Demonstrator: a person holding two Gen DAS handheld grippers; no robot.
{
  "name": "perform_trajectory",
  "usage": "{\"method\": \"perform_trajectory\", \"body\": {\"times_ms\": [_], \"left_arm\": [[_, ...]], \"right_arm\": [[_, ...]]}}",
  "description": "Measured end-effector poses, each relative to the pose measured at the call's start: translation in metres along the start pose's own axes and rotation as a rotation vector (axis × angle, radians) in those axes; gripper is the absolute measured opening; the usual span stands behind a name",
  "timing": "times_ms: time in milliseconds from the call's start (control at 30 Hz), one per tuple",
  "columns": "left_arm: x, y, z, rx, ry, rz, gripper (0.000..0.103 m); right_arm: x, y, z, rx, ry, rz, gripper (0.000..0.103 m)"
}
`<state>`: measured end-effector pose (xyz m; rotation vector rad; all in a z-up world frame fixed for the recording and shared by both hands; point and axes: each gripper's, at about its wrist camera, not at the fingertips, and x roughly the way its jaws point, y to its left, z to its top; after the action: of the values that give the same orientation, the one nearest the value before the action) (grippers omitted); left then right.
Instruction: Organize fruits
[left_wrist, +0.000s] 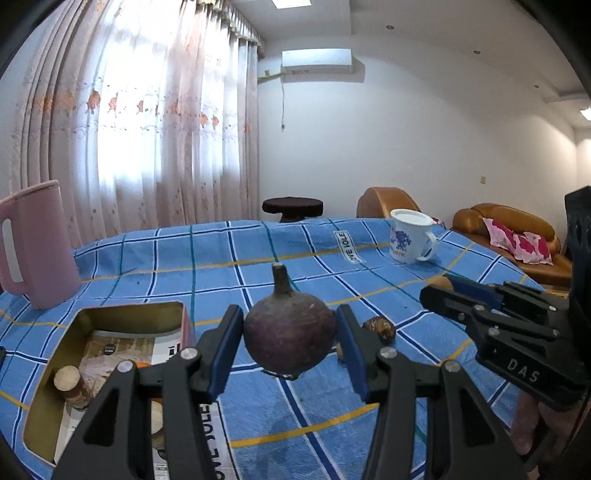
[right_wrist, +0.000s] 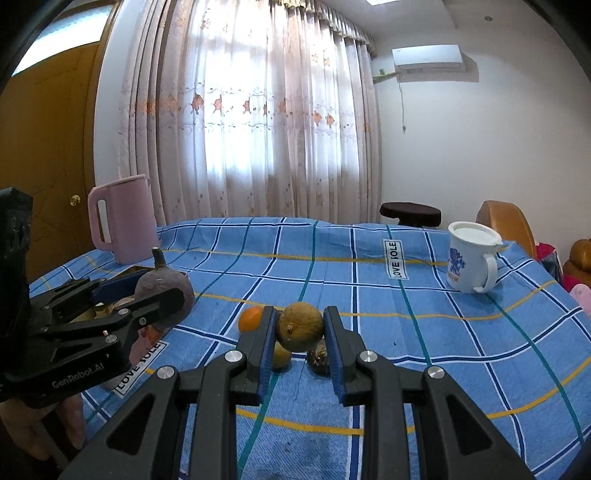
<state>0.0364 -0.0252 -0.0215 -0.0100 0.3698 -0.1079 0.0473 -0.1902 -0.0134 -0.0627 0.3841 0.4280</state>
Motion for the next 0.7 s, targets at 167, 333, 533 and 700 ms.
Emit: {"method": "perform_trajectory", "body": {"times_ms": [167,333,533,700], "left_arm": [[0.001,0.005,0.000,-0.008,0.016,0.006,0.053],[-0.002,0.020,0.002,-0.038,0.026,0.027,0.053],[-0.008,0.043,0.006,-0.071,0.031,0.067,0.053],[-0.011,0.062,0.007,-0.091,0.046,0.099,0.053]], "right_arm": [[0.001,0.000,0.001,-0.002,-0.006,0.009,0.028],[0.008,0.010,0.006,-0.006,0.004,0.038,0.028],[0.014,0.034,0.020,-0.047,-0.001,0.084,0.028],[0.021,0.052,0.032,-0.063,-0.006,0.127,0.028]]}}
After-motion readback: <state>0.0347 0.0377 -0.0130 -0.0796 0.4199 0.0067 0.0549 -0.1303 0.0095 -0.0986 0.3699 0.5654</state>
